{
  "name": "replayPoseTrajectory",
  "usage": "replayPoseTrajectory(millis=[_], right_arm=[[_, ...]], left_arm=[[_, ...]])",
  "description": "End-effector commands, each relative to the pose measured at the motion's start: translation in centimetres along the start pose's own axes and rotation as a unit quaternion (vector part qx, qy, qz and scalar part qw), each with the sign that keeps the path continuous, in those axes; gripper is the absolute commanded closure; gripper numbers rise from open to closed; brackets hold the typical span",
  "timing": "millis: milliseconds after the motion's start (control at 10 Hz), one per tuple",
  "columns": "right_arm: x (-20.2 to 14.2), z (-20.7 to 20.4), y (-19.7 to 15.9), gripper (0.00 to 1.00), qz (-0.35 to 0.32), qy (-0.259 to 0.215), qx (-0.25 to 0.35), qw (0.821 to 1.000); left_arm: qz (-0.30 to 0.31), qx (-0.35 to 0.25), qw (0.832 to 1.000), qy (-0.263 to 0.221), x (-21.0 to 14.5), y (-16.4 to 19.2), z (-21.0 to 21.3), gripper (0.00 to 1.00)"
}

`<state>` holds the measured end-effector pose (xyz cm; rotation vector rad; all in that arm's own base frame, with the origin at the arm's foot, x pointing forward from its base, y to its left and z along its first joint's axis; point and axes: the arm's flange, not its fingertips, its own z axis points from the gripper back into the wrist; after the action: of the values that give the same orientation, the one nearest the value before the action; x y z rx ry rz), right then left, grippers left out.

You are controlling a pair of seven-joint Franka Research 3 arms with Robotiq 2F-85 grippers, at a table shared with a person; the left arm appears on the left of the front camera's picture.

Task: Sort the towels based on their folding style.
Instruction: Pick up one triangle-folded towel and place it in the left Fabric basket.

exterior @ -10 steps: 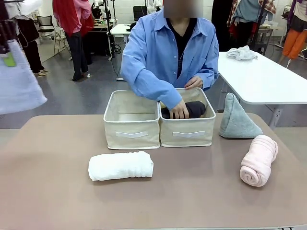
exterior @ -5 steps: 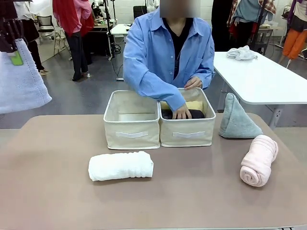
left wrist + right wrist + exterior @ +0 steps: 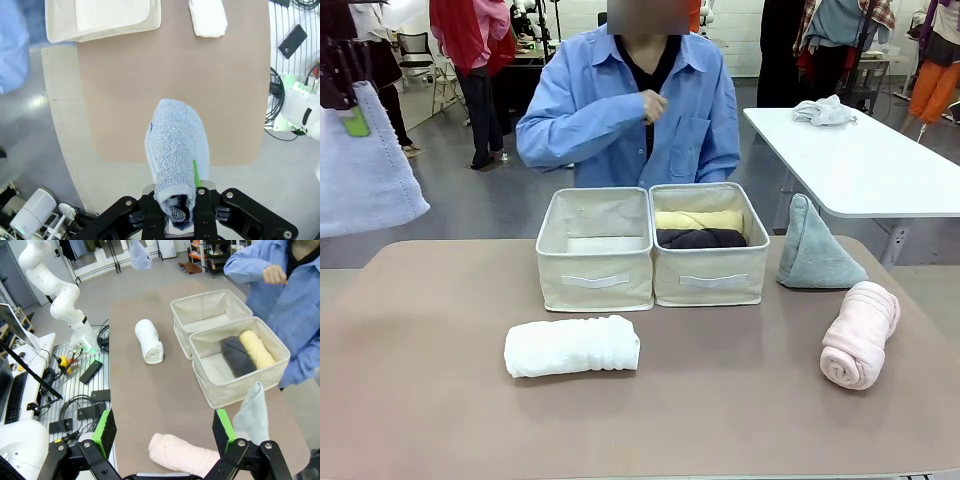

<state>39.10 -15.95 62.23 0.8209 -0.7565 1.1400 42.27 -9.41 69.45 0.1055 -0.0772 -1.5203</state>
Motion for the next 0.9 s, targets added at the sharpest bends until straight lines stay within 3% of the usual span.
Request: replayPoseTrajectory(millis=[0, 300, 600, 800], right_arm=[[0.0, -0.1, 0.1, 0.0, -0.001, -0.001, 0.002, 1.0], [0.0, -0.1, 0.1, 0.0, -0.001, -0.001, 0.002, 1.0], [0.0, -0.1, 0.1, 0.0, -0.001, -0.001, 0.002, 1.0], [0.0, -0.1, 0.1, 0.0, -0.001, -0.001, 0.002, 1.0]], left_arm=[[-0.052, 0.008, 0.998, -0.017, 3.6, 2.5, -0.7, 0.83], [-0.084, 0.019, 0.996, -0.02, 8.3, 4.9, -0.4, 0.83], [-0.057, 0.001, 0.998, -0.035, 13.5, 7.2, -2.0, 0.83], [-0.041, -0.005, 0.998, -0.051, 15.0, 7.4, -3.3, 0.83]])
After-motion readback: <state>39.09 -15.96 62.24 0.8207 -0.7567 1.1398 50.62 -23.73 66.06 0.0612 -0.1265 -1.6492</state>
